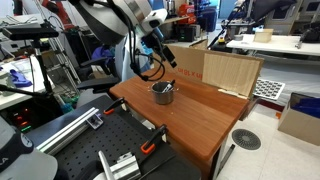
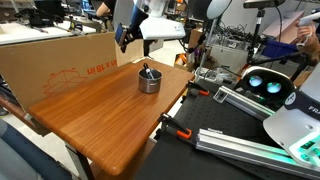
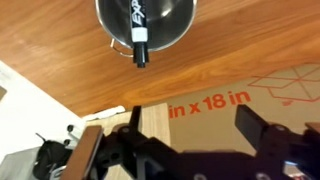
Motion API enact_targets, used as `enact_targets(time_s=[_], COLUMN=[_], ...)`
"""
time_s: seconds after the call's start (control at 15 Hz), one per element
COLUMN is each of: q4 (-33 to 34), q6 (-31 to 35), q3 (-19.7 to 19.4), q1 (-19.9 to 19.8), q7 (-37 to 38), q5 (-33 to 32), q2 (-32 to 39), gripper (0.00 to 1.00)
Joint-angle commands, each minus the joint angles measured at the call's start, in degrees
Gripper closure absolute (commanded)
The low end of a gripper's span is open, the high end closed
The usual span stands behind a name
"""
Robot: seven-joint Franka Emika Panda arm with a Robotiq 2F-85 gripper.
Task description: Put the marker in the silver pot
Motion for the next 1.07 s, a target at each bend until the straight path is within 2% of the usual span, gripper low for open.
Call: enact_targets(time_s=[0.0, 0.07, 0.13, 0.33, 1.0], q4=[-5.76, -7.27, -3.57, -6.16, -6.35], q6=[2.64, 3.34, 1.96, 2.21, 2.21], q3=[1.69, 2.13, 0.78, 1.24, 1.24], q1=[-1.42, -1.50, -0.02, -0.06, -0.12], q7=[-6.35, -8.48, -3.69, -6.49, -6.95], q5=[3.40, 4.90, 2.03, 3.93, 4.24], q2=[-7.28, -8.74, -4.71, -7.47, -7.61], gripper=[0.00, 0.00, 0.00, 0.00, 0.00])
